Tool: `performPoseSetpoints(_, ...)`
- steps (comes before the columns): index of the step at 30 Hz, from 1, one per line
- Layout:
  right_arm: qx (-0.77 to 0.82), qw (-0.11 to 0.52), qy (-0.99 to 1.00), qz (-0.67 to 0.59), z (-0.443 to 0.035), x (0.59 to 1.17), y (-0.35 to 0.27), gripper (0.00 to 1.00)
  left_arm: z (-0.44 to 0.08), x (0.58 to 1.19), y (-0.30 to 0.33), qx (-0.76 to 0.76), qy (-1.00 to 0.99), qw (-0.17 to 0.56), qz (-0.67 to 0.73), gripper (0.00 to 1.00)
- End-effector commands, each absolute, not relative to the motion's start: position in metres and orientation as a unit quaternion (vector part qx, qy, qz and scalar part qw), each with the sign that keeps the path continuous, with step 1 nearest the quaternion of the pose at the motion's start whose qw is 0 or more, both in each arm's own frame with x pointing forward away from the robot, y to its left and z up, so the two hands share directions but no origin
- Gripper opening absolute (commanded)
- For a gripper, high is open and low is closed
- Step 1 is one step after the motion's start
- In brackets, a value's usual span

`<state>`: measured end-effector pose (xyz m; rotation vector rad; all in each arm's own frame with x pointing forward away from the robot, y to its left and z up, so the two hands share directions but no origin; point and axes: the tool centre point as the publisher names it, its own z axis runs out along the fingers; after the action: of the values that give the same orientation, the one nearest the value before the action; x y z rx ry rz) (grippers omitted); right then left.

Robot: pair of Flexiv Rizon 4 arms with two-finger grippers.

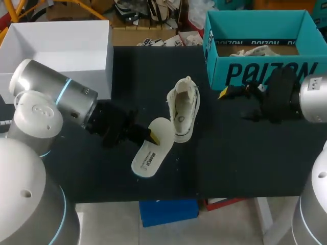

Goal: Take the shoe out of the shoebox, open the shoe tongue, remove and reinsert the insole, then place the shoe into the shoebox

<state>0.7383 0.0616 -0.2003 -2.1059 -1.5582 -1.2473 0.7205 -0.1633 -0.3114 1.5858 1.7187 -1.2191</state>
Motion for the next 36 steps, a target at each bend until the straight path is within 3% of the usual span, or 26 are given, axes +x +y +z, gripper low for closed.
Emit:
performPoseSetpoints(1, -0.720, 0.121, -0.534, -0.426, -0.199, 0.737, 0.060, 1.00, -0.321, 0.742, -0.177, 0.600, 0.638, 0.215, -0.433, 0.00)
performPoseSetpoints(36, -0.720, 0.121, -0.534, -0.426, -0.199, 0.737, 0.060, 1.00, -0.360, 0.831, -0.236, 0.578, 0.659, 0.201, -0.438, 0.00)
